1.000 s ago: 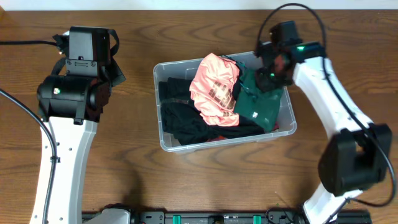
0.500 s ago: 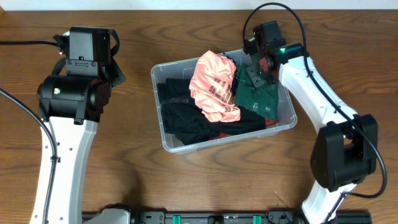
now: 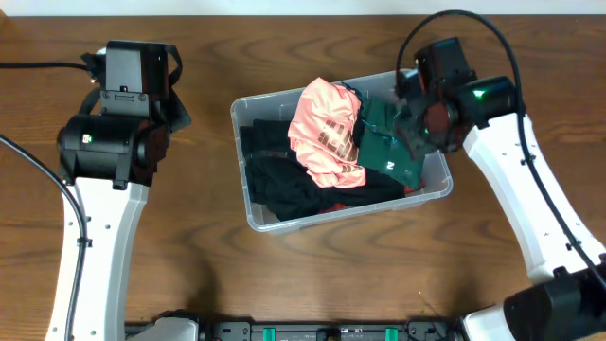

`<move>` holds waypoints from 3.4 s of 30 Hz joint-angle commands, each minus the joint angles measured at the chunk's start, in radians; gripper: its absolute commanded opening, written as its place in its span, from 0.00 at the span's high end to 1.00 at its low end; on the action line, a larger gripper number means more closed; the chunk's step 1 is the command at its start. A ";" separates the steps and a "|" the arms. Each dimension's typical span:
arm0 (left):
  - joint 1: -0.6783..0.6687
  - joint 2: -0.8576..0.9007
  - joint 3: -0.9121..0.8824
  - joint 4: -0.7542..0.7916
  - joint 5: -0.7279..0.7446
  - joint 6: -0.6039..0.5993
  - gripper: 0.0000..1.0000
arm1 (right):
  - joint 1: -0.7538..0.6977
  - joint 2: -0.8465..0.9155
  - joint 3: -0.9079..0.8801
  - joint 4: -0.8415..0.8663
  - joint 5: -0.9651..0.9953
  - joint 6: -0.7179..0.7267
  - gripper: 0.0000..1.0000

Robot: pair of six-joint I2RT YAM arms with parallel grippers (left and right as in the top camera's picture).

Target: Pack container

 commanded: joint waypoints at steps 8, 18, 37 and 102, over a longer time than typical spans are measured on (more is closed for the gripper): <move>0.004 0.002 -0.007 -0.004 -0.003 -0.001 0.50 | 0.009 0.033 -0.274 0.071 -0.047 0.092 0.46; 0.004 0.002 -0.007 -0.003 -0.003 -0.001 0.50 | 0.016 0.003 -0.286 -0.102 -0.182 0.169 0.47; 0.004 0.006 -0.018 -0.052 -0.002 -0.001 0.15 | -0.012 -0.193 -0.284 0.367 -0.001 0.224 0.01; -0.049 -1.016 -0.728 -0.157 0.047 -0.024 0.02 | -0.211 -1.595 -1.087 0.475 0.093 0.248 0.01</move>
